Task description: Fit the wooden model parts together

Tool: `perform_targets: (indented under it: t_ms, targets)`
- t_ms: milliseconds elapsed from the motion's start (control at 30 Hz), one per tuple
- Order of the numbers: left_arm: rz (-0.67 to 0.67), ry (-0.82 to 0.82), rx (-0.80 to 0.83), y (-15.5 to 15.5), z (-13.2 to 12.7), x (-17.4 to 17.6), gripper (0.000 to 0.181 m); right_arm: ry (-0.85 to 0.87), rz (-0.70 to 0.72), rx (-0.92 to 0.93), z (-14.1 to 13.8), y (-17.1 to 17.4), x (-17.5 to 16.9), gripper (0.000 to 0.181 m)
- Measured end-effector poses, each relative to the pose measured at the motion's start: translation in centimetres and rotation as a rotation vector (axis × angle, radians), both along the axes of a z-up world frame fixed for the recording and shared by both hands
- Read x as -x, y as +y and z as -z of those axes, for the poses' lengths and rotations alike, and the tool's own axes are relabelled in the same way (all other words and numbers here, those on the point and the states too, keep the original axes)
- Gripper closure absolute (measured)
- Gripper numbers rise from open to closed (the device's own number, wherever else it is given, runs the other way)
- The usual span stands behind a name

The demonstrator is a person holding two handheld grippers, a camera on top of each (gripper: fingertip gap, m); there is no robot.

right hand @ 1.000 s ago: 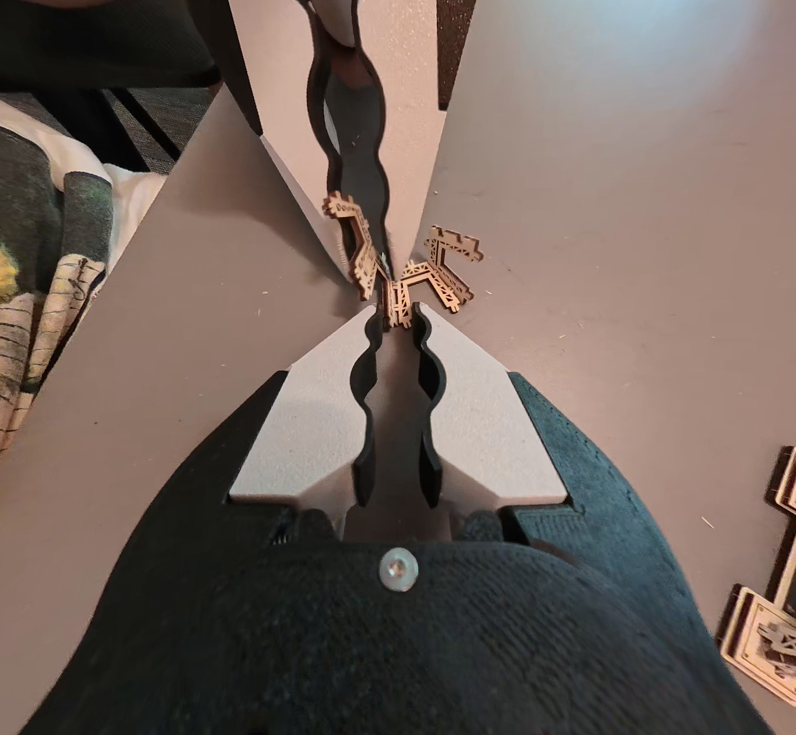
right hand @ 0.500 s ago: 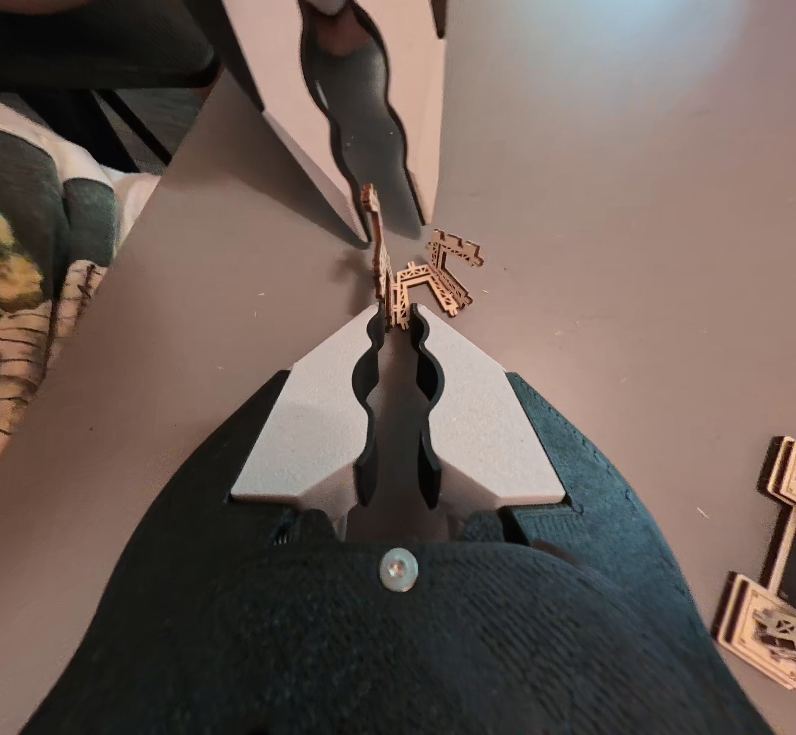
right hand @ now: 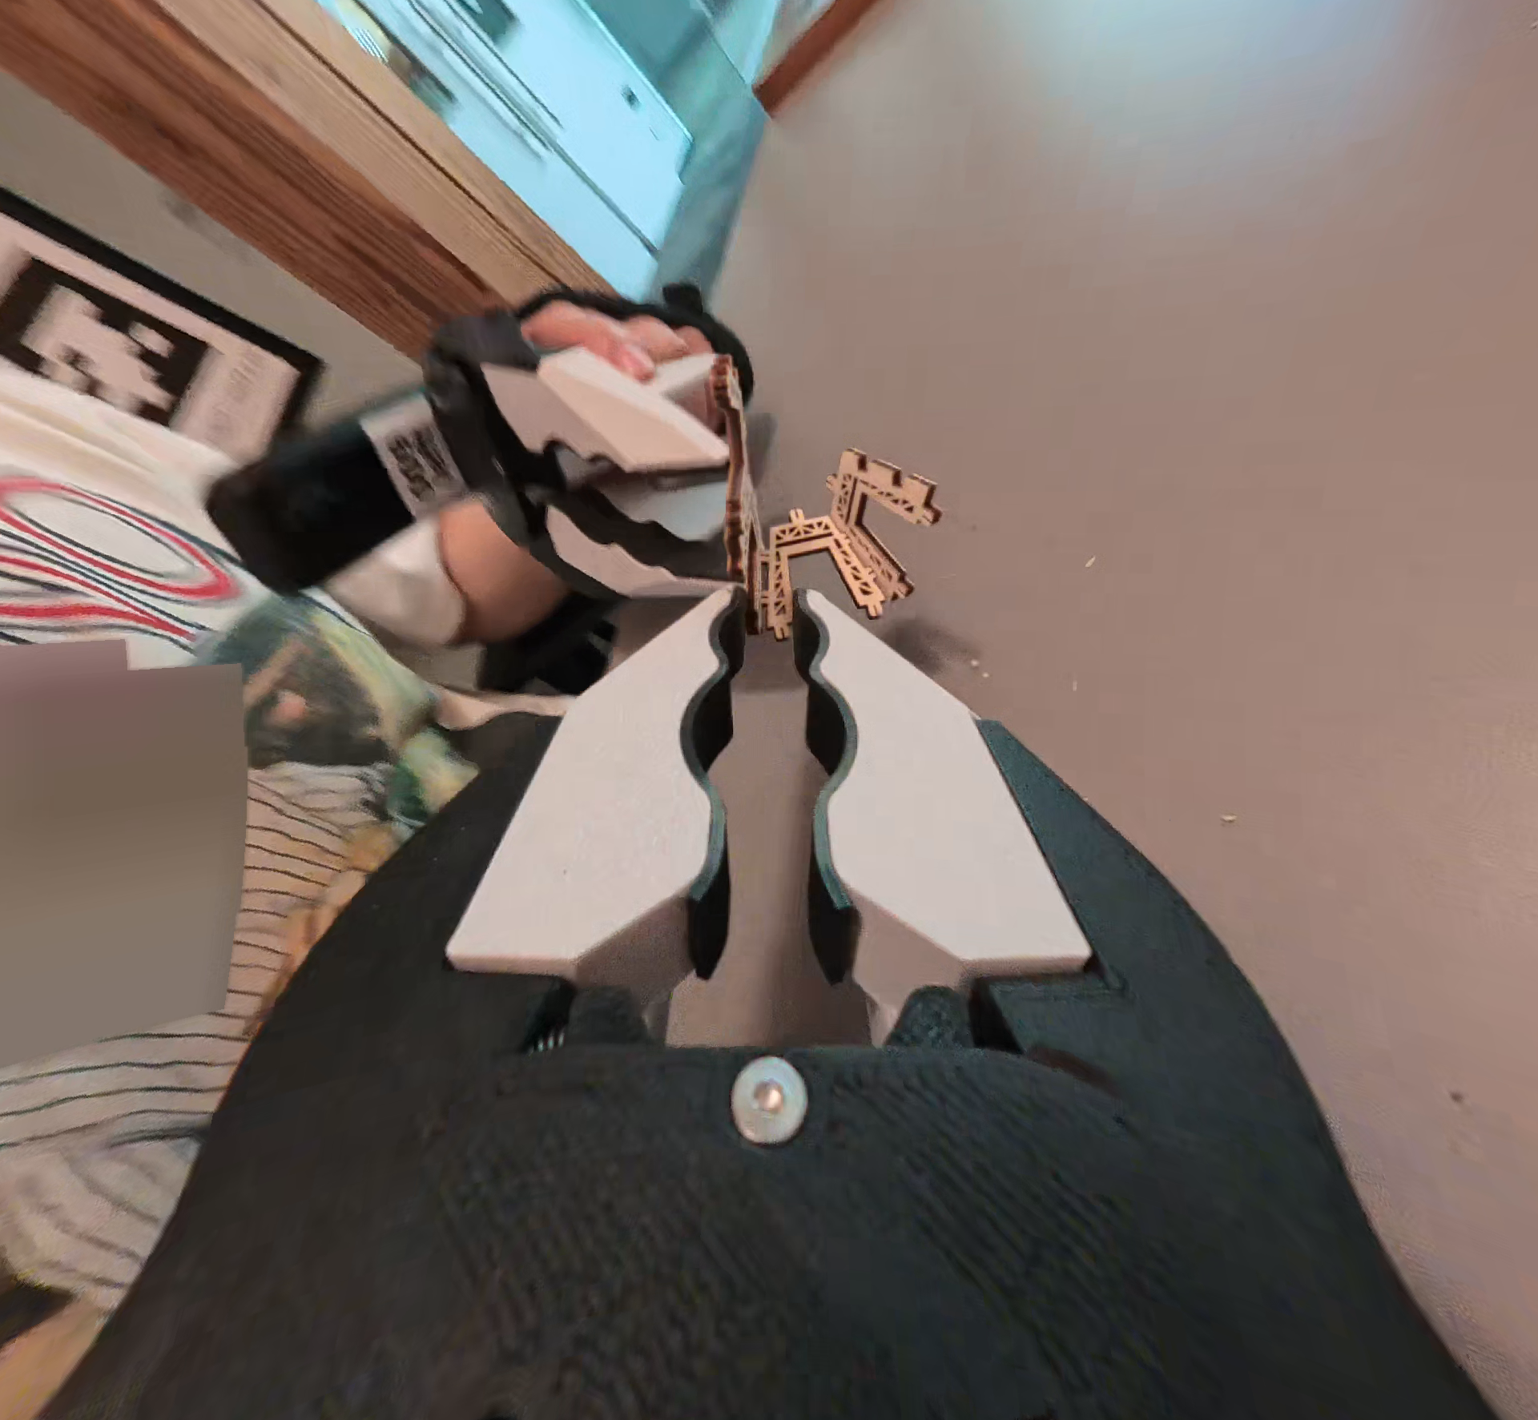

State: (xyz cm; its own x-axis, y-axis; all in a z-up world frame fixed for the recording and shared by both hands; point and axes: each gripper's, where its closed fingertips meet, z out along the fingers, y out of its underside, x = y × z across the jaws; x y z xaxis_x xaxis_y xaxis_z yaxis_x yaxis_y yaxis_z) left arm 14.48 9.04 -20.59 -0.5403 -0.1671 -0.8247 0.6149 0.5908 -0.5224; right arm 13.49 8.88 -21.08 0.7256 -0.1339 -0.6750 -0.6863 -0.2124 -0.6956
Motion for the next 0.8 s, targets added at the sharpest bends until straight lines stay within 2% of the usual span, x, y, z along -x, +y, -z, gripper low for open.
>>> perform_targets:
  t_ms: [133,333,467,667,800]
  targets:
    - [-0.007,-0.284,-0.102,-0.5,-1.7,-0.1,0.15,0.137,-0.071,-0.163,-2.2,-0.6,1.4,0.173]
    - [0.059,-0.614,-0.194,-1.7,-4.1,1.3,0.147,0.253,-0.047,-0.305,-3.7,-0.9,1.2,0.173]
    - [0.04,-0.689,-0.301,-1.9,-4.0,0.5,0.155,0.298,-0.052,-0.377,-4.5,-0.9,1.2,0.173]
    - [0.058,-0.689,-0.313,-2.6,-4.3,0.7,0.155,0.331,-0.061,-0.425,-5.0,-0.7,1.4,0.173]
    - [0.054,-0.678,-0.329,-2.7,-4.3,0.7,0.164,0.328,-0.067,-0.436,-5.3,-0.8,1.5,0.173]
